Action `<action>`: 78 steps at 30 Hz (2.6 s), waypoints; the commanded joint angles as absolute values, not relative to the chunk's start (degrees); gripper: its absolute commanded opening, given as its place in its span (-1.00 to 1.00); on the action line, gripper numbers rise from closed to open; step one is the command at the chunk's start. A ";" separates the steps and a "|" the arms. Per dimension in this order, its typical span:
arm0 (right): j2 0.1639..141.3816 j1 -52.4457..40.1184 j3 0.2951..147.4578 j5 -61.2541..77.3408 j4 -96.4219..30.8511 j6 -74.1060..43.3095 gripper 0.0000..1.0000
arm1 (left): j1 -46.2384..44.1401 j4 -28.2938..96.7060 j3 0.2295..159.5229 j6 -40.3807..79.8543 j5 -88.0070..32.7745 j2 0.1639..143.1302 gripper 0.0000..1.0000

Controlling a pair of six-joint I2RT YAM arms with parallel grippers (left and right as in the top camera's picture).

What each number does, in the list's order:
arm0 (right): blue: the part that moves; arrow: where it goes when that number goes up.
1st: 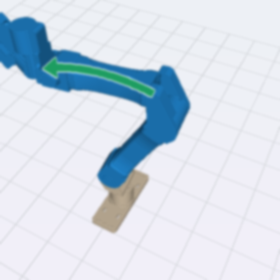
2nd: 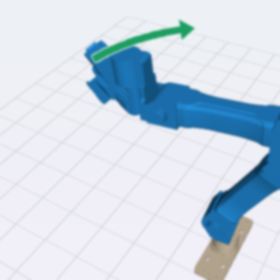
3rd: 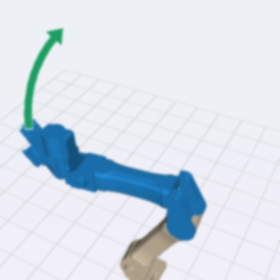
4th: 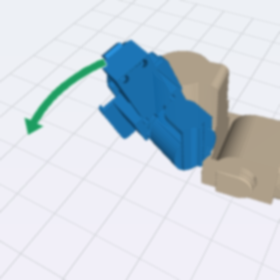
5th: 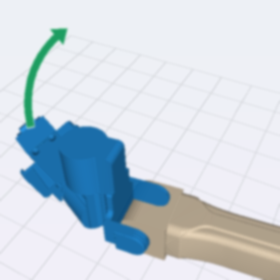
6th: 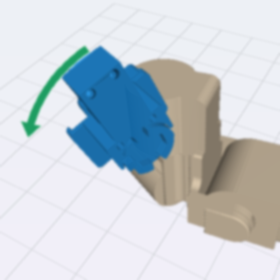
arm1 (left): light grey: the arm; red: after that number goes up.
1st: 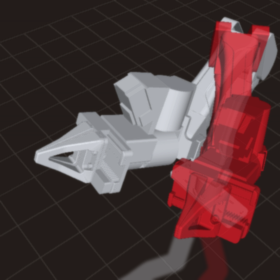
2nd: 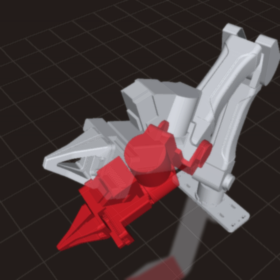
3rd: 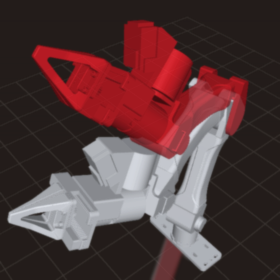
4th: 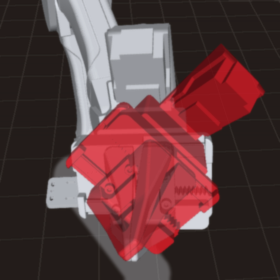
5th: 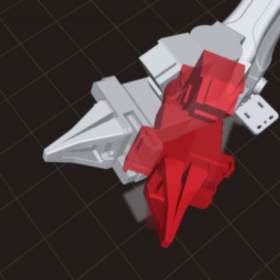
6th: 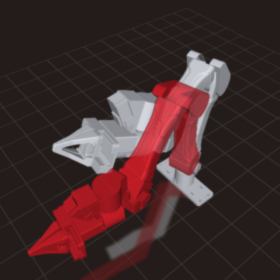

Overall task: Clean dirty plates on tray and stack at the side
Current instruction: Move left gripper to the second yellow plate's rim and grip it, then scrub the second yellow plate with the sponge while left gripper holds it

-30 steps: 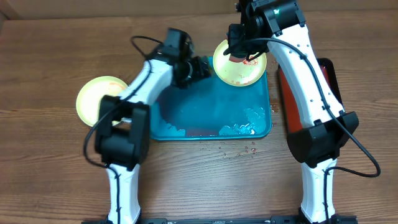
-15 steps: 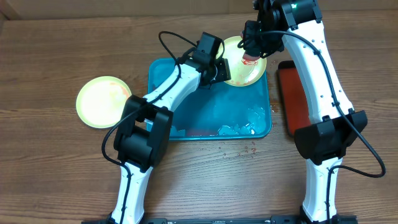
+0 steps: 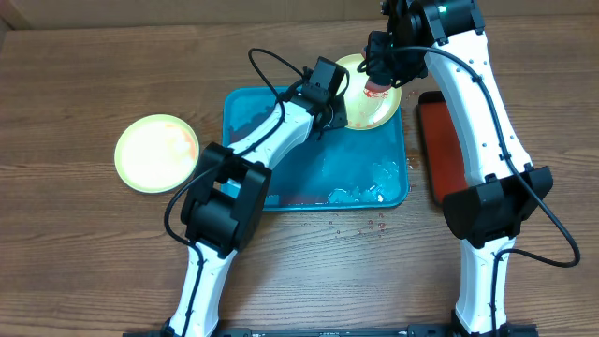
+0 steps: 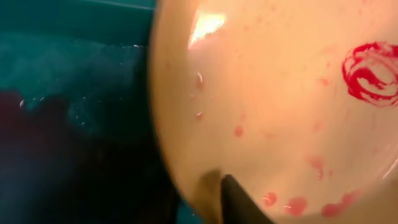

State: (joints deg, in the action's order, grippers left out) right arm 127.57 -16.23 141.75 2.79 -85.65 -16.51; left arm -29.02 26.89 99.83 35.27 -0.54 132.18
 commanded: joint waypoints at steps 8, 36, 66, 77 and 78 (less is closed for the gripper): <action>126.45 -16.27 142.50 3.31 -85.78 -16.84 -0.93 | -27.14 31.70 101.21 34.54 0.64 130.28 -0.91; 132.88 -22.83 139.06 10.59 -83.68 -16.40 -0.92 | -15.77 57.80 97.45 25.32 0.43 124.40 -0.38; 132.90 -22.81 113.49 13.06 -63.29 -16.27 -0.93 | -15.66 50.85 92.92 29.91 -6.46 124.40 -0.91; 132.90 -23.03 100.14 16.12 -49.10 -25.63 -0.93 | -15.66 52.23 92.92 29.54 -7.75 124.40 -0.92; 132.90 -23.29 99.50 17.96 -48.12 -25.63 -0.92 | -15.66 52.23 92.92 29.54 -8.01 124.40 -0.92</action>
State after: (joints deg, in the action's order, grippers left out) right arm 132.00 -22.72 102.91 14.48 -50.35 -22.59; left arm -15.38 51.75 93.67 30.04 -6.44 124.81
